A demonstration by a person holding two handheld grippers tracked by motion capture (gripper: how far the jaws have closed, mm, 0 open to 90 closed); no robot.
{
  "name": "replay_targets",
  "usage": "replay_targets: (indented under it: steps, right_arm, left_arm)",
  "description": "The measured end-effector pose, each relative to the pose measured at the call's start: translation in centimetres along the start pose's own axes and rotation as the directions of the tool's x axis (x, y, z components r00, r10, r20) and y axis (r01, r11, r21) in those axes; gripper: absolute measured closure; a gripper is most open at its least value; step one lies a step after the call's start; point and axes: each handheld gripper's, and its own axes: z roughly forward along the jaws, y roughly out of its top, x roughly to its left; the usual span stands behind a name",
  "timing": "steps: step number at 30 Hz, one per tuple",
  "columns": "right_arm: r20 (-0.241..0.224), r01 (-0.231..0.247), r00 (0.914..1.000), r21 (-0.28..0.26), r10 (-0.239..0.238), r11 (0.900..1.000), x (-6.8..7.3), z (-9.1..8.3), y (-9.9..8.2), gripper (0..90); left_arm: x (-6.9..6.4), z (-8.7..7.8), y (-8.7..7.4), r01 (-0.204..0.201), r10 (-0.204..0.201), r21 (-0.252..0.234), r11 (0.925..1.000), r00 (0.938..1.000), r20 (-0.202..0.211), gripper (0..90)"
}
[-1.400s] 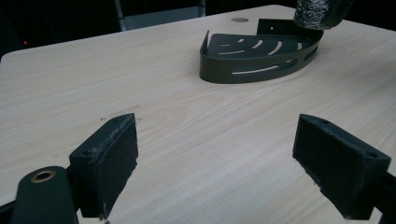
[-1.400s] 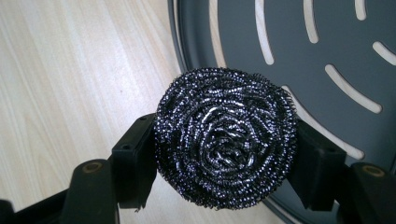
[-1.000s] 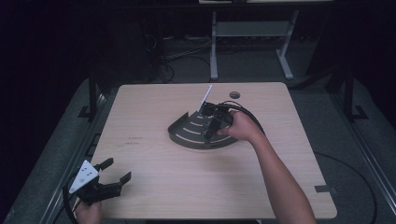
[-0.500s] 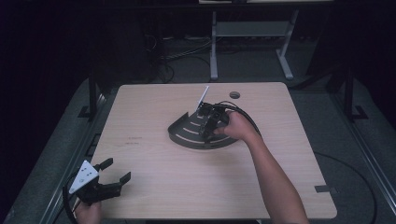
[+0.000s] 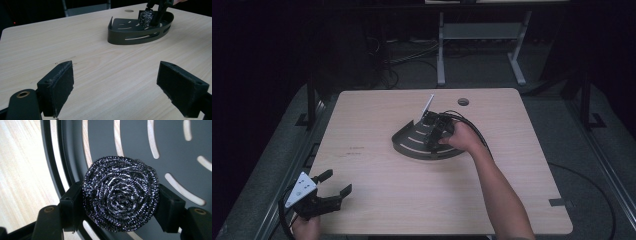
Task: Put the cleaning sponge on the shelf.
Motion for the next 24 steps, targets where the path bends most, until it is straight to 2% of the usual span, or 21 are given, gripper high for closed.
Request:
replay_targets:
  steps: [4, 8, 9, 13, 20, 24]
  right_arm:
    - [-0.007, -0.019, 0.9998, -0.001, 0.019, 0.9998, -0.3, 0.7, -0.1, 32.1]
    - [0.01, -0.036, 0.9993, 0.004, 0.036, 0.9993, -0.7, 1.3, -0.3, 32.1]
    - [0.024, -0.039, 0.999, 0.003, 0.039, 0.9992, -0.7, 1.3, -0.3, 32.0]
    - [0.017, -0.05, 0.9986, -0.007, 0.05, 0.9987, -0.8, 1.4, -0.2, 32.0]
    - [0.023, -0.048, 0.9986, 0.006, 0.047, 0.9988, -0.7, 1.7, 0.0, 31.9]
    - [0.025, -0.061, 0.9978, -0.007, 0.061, 0.9981, -0.8, 1.6, 0.0, 31.8]
  left_arm:
    - [0.0, 0.0, 0.0, 0.0, 0.0, 0.0, 1.0, 1.0, 0.001, 13.5]
    - [0.0, 0.0, 0.0, 0.002, -0.002, -0.001, 1.0, 1.0, 0.0, 13.5]
    - [0.0, 0.0, 0.0, 0.002, -0.002, -0.001, 1.0, 1.0, 0.0, 13.5]
    - [0.0, 0.0, 0.0, -0.001, 0.001, 0.002, 1.0, 1.0, -0.001, 13.5]
    - [0.0, -0.1, 0.0, 0.0, 0.0, -0.002, 1.0, 1.0, 0.001, 13.5]
    - [0.0, 0.0, 0.0, -0.001, 0.001, 0.0, 1.0, 1.0, 0.0, 13.5]
